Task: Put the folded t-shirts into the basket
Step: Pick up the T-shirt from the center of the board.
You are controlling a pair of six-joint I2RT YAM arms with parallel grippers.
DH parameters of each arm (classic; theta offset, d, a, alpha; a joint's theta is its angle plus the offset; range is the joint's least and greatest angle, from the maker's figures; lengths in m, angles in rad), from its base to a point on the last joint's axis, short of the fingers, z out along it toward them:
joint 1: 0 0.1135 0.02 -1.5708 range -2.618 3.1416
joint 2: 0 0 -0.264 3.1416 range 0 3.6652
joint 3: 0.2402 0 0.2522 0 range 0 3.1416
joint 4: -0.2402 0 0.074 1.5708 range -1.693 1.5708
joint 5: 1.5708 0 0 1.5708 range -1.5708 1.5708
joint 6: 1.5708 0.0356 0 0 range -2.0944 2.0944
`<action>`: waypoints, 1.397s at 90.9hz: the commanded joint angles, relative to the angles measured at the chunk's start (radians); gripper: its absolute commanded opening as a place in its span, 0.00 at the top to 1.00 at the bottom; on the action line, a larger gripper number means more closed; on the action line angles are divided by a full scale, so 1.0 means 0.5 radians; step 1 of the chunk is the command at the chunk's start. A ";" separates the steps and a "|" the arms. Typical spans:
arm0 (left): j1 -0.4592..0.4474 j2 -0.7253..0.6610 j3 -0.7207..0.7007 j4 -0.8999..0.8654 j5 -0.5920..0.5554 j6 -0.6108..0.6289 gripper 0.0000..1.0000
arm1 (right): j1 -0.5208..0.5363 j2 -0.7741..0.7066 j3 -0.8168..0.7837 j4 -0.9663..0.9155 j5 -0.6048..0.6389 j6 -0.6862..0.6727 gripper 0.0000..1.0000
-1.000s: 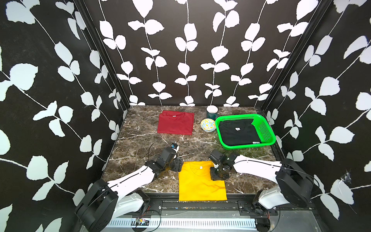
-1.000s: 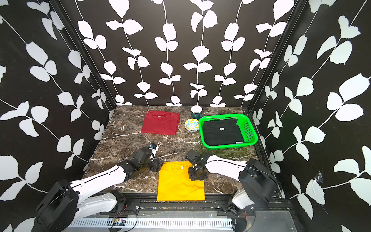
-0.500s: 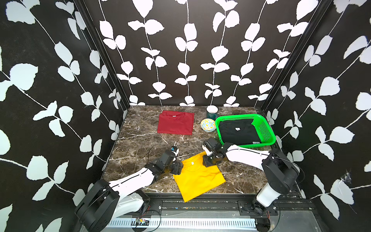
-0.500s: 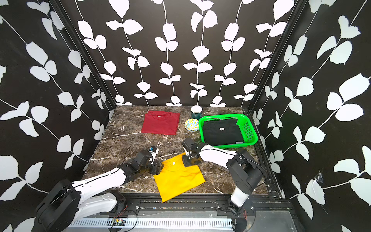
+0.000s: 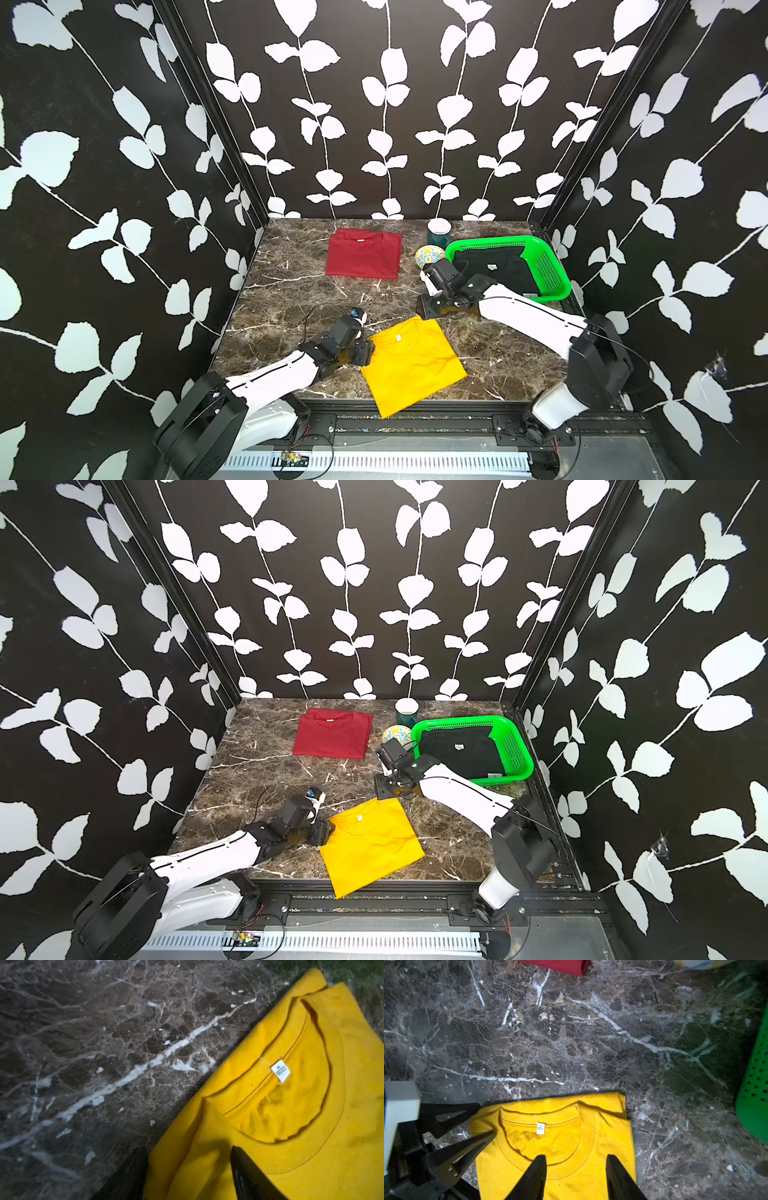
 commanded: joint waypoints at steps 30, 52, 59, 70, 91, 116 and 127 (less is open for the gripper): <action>-0.268 -0.022 0.102 0.147 0.278 0.306 1.00 | -0.073 0.037 -0.042 0.140 -0.325 0.465 0.01; -0.471 -0.219 0.201 0.074 0.052 0.559 1.00 | -0.082 0.257 0.091 -0.200 -0.199 0.707 0.02; -0.504 -0.316 0.164 0.117 0.057 0.639 1.00 | -0.082 0.262 0.092 -0.327 -0.037 0.857 0.01; -0.583 -0.452 0.080 0.225 0.058 0.798 1.00 | -0.082 0.363 0.188 -0.628 0.045 1.025 0.03; -0.652 -0.527 0.001 0.363 0.227 0.975 1.00 | -0.084 0.557 0.282 -0.628 -0.122 1.155 0.02; -0.864 -0.502 -0.028 0.401 0.150 1.313 1.00 | -0.081 0.623 0.349 -0.642 -0.096 1.210 0.01; -0.909 -0.465 -0.008 0.384 0.119 1.371 1.00 | -0.082 0.686 0.341 -0.611 -0.141 1.207 0.17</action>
